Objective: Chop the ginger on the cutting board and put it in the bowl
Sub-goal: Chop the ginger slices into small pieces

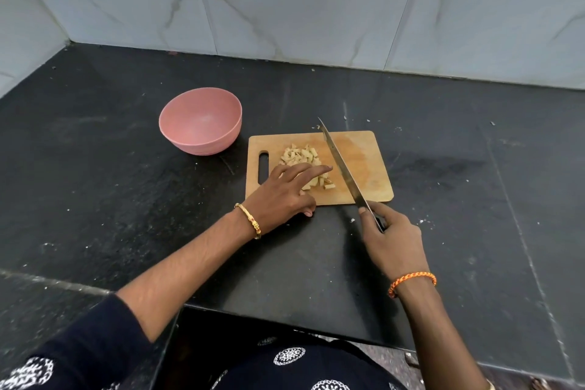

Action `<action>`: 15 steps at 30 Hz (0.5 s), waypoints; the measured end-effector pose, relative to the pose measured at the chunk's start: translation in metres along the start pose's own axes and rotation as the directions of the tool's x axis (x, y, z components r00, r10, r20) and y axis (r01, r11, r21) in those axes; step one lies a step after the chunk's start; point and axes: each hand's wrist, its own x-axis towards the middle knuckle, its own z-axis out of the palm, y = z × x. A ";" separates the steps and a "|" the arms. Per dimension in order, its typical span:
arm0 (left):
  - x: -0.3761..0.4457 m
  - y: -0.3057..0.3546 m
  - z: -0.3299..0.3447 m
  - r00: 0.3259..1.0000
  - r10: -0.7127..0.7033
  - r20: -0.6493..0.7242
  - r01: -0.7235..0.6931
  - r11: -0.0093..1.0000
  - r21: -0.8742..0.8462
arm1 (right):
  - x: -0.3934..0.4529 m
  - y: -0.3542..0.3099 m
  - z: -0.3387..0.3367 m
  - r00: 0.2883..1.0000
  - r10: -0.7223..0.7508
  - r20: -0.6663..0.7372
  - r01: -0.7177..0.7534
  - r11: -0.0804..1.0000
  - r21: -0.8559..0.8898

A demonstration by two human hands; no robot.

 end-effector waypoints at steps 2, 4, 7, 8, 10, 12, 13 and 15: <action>-0.005 -0.002 -0.003 1.000 0.025 0.008 -0.026 0.998 0.065 | 0.001 0.005 -0.001 1.000 0.011 -0.003 -0.011 1.000 0.005; -0.008 -0.004 -0.006 0.998 0.046 0.045 -0.050 0.993 0.103 | 0.001 0.008 -0.001 1.000 0.015 0.003 -0.015 1.000 0.011; -0.002 -0.005 -0.008 0.993 0.078 0.087 -0.088 0.988 0.128 | 0.001 0.010 -0.001 1.000 0.023 0.018 -0.024 0.999 0.036; 0.001 -0.005 -0.008 0.992 0.086 0.091 -0.097 0.987 0.127 | 0.001 0.010 -0.001 0.999 0.022 0.024 -0.023 0.999 0.046; 0.002 -0.007 -0.007 0.993 0.096 0.073 -0.105 0.986 0.128 | 0.001 0.009 0.000 0.999 0.010 0.036 -0.013 0.998 0.067; -0.001 -0.008 -0.003 0.994 0.101 0.049 -0.107 0.984 0.145 | -0.001 0.007 0.001 0.999 -0.001 0.043 -0.002 0.997 0.078; -0.003 -0.009 -0.001 0.994 0.101 0.034 -0.105 0.982 0.157 | -0.001 0.007 0.001 0.999 -0.005 0.045 0.002 0.997 0.082; -0.005 -0.007 0.000 0.999 0.045 -0.006 -0.044 0.989 0.143 | -0.002 0.007 0.001 0.999 -0.007 0.047 0.004 0.997 0.081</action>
